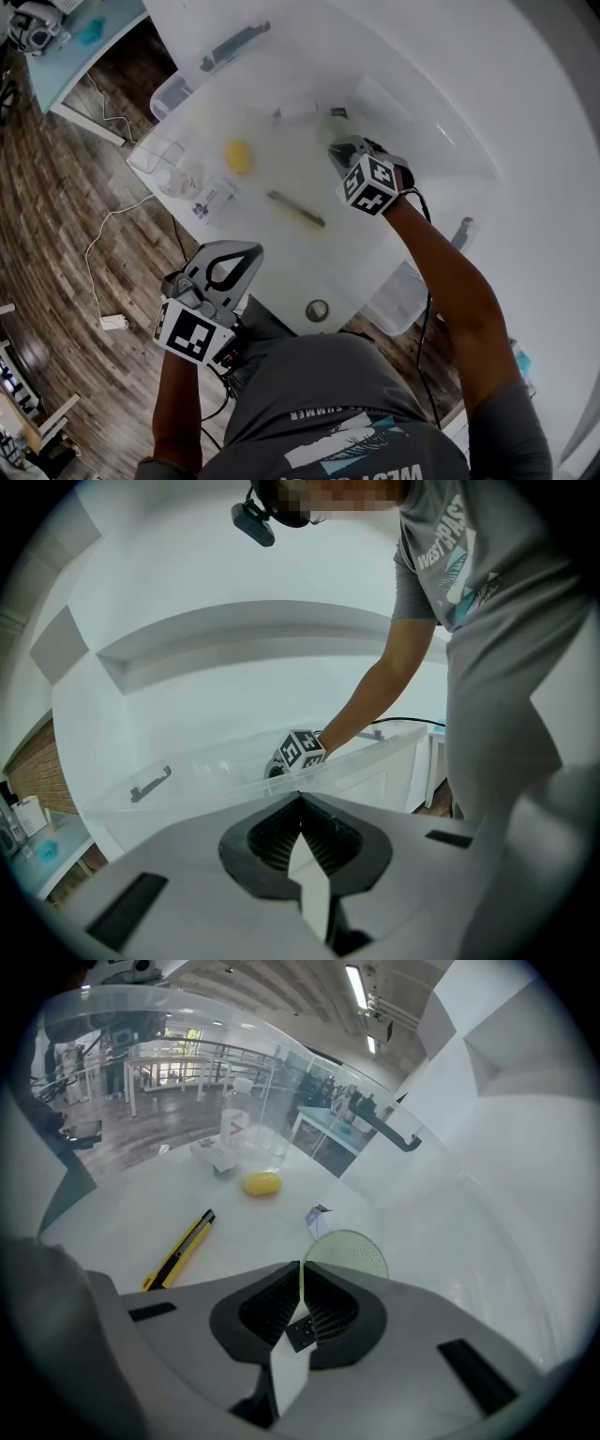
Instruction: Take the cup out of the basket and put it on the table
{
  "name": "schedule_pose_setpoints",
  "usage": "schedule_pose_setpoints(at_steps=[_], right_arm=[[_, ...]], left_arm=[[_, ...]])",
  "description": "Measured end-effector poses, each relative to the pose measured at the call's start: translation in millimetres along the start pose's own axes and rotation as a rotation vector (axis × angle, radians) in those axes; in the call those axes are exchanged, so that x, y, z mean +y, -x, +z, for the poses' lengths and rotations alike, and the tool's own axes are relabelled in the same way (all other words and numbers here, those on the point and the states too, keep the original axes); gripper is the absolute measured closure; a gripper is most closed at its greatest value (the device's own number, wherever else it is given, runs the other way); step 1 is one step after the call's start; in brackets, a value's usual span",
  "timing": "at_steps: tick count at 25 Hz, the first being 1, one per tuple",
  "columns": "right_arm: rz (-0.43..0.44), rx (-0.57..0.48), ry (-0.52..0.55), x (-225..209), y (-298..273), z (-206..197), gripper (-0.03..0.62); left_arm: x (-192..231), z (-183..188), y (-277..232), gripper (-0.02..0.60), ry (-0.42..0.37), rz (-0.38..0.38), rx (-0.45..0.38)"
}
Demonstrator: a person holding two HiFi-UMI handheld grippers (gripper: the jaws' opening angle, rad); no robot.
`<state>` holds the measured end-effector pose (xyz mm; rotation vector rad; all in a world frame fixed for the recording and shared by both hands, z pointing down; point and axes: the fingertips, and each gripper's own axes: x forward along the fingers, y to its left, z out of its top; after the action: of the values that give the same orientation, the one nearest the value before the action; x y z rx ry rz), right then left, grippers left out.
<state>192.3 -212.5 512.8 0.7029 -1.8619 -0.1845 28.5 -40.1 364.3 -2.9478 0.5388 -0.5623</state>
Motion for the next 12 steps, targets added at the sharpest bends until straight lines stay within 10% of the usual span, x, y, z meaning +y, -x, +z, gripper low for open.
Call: schedule_pose_setpoints(at_steps=[12], right_arm=[[-0.015,-0.027,-0.002,10,4,18,0.566]], left_arm=[[-6,-12,4,0.572,0.012,-0.031,0.015]])
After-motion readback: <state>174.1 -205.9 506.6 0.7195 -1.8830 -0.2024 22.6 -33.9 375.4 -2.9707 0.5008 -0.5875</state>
